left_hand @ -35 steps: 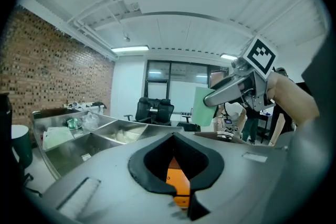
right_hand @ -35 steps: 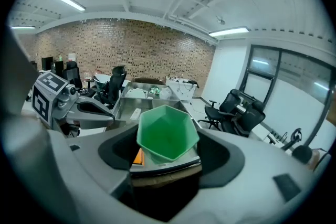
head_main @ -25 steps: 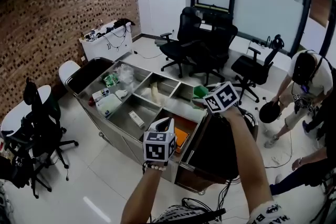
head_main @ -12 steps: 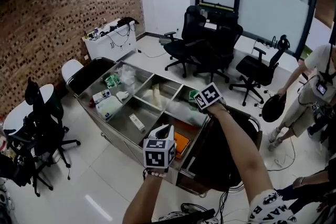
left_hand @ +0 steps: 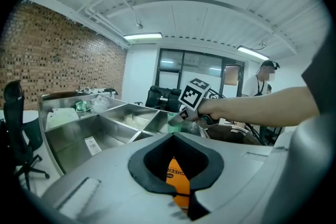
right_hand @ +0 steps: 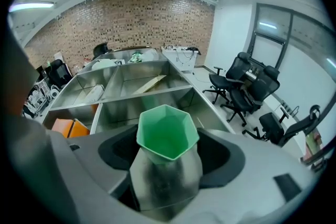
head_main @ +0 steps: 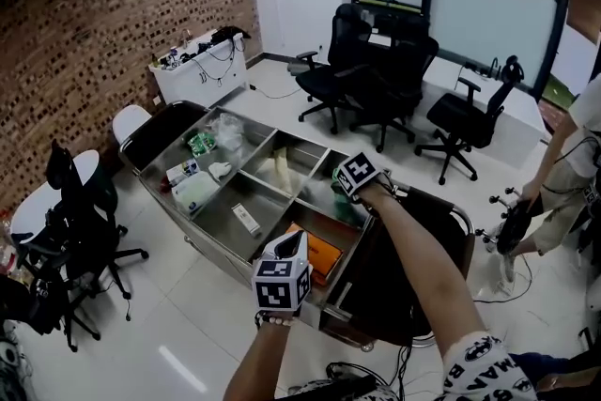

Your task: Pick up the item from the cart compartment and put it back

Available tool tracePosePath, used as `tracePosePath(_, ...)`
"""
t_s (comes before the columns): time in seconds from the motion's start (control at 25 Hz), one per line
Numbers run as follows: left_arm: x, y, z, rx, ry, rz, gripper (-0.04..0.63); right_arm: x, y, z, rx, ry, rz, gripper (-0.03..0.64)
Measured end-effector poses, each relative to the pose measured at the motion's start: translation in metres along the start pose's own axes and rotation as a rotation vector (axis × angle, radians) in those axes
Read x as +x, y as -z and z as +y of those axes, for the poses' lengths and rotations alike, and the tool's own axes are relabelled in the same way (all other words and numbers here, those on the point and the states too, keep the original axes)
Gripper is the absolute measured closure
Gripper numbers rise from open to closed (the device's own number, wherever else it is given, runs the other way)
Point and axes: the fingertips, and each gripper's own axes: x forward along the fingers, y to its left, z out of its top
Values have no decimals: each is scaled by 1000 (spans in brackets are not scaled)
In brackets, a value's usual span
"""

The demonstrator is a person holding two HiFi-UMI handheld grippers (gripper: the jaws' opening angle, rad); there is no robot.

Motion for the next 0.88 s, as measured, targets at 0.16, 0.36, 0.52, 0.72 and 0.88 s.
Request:
tracePosePath(0.16,-4,4,6,-7,-14,-1,593,5,5,-2,5,8,19,270)
tracePosePath(0.36,-8,4,11,-15,-18,-13,592,11,9,2,-19,21,50,268)
tracePosePath(0.52,-10,5,13,-18,-17,-13,593,9,13,2,-42,31,78,264)
tracePosePath(0.72,-12,7,12,-16,-15,-15,594,8,18,1,-57,35,94,261)
tracePosePath(0.88,-12,5,11,-11,-13,-19,593,3,17,-2,-59,40,84,238)
